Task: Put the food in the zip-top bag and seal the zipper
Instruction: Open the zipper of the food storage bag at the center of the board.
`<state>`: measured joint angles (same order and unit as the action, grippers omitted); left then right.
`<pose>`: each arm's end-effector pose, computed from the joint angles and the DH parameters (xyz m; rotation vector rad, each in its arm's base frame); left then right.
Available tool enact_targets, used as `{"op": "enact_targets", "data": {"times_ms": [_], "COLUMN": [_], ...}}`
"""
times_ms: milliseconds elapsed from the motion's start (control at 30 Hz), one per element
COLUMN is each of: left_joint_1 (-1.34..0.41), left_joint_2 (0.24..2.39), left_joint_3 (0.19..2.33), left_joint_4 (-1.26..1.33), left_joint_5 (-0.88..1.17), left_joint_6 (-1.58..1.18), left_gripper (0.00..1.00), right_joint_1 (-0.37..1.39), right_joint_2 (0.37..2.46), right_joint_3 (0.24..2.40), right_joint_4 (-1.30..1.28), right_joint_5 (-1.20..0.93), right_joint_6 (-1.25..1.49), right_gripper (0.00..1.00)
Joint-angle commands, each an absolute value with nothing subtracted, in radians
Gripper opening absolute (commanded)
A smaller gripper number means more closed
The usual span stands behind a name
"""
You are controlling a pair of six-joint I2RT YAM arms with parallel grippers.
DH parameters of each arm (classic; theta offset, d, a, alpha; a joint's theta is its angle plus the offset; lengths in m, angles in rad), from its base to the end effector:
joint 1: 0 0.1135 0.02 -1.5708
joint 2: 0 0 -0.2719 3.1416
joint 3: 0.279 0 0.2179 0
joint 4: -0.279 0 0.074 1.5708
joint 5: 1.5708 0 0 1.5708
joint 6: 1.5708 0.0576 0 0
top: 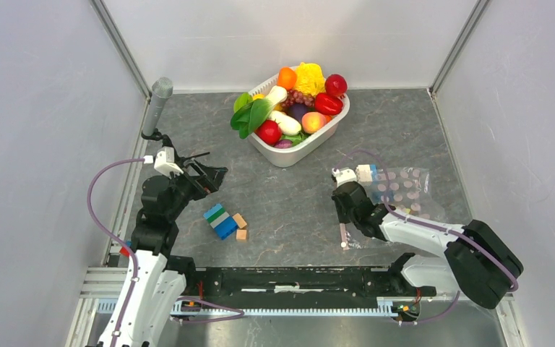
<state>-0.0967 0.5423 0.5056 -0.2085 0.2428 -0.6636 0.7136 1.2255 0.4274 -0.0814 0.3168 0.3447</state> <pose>0.1228 -0.0258 0.2746 -0.3513 1.8418 -0.7521 0.1624 0.1168 0.1621 -0.3033 2.3755 0.1049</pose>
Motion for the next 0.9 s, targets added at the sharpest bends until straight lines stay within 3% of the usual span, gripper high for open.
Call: {"op": "enact_targets", "data": {"times_ms": [0,167,867], "left_joint_1": [-0.092,-0.092,-0.093], "left_joint_2": [0.539,0.550,0.615], "left_joint_3": [0.512,0.503,0.457], "left_joint_4": [-0.204,-0.195,-0.102], "left_joint_5": [0.246,0.266,0.457], "left_joint_6": [-0.670,-0.672,-0.667], "left_gripper": [1.00,1.00,0.98], "right_joint_1": [0.718,0.716,0.716], "right_joint_2": [1.223,1.213,0.957], "right_joint_3": [0.402,0.398,0.339], "right_joint_4": [-0.072,-0.065,0.126], "right_joint_5": [0.336,0.327,0.013], "right_joint_6": [0.349,0.341,0.368], "right_gripper": [0.17,0.00,0.00]}}
